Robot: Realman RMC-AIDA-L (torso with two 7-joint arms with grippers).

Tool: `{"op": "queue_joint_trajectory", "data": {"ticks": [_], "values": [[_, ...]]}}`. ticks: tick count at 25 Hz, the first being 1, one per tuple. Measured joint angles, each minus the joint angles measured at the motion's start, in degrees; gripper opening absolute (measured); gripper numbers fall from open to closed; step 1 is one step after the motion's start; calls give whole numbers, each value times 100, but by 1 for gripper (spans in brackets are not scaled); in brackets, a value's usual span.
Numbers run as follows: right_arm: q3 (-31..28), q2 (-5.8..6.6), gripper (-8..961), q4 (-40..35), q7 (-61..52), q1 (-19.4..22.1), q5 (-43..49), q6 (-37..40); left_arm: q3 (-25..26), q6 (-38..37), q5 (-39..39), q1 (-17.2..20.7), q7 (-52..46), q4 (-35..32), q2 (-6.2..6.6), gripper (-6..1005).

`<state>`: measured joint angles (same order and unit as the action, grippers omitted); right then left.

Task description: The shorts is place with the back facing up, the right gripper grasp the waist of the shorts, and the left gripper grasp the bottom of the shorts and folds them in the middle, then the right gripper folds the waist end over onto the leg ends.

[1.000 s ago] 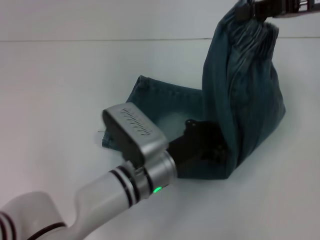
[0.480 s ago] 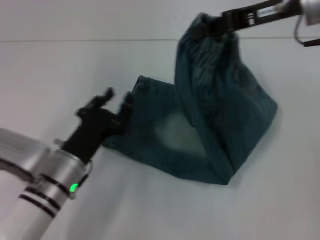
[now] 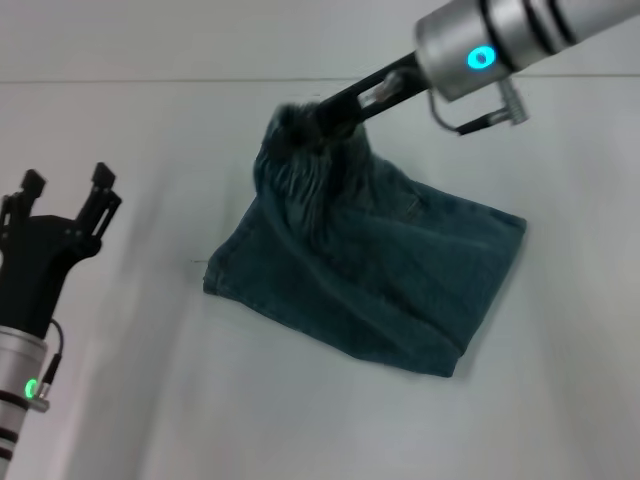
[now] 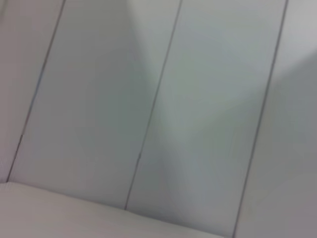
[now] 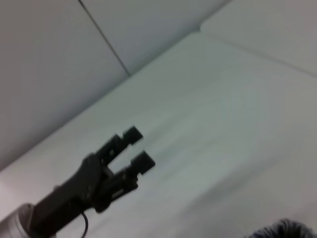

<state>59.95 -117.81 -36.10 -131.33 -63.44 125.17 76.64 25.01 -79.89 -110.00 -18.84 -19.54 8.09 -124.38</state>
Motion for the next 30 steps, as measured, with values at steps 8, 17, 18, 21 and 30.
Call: {"op": "queue_joint_trajectory", "data": {"ticks": [8, 17, 18, 21, 30], "values": [[30, -143, 290, 12, 174, -45, 14, 38, 18, 195, -29, -86, -160, -94, -6, 910], [-119, -125, 527, -578, 523, 604, -377, 330, -83, 234, -85, -147, -250, -143, 20, 934], [-155, -134, 569, -791, 630, 846, -563, 432, -147, 179, -125, -148, -354, -204, 30, 934], [-293, -124, 693, -1326, 1171, 1665, -1266, 749, -559, -77, -302, -218, -1189, -773, 60, 934], [-1124, -27, 920, -847, 4143, 3784, -2226, 1331, -3287, -909, -586, -488, -4042, -2880, 188, 934]]}}
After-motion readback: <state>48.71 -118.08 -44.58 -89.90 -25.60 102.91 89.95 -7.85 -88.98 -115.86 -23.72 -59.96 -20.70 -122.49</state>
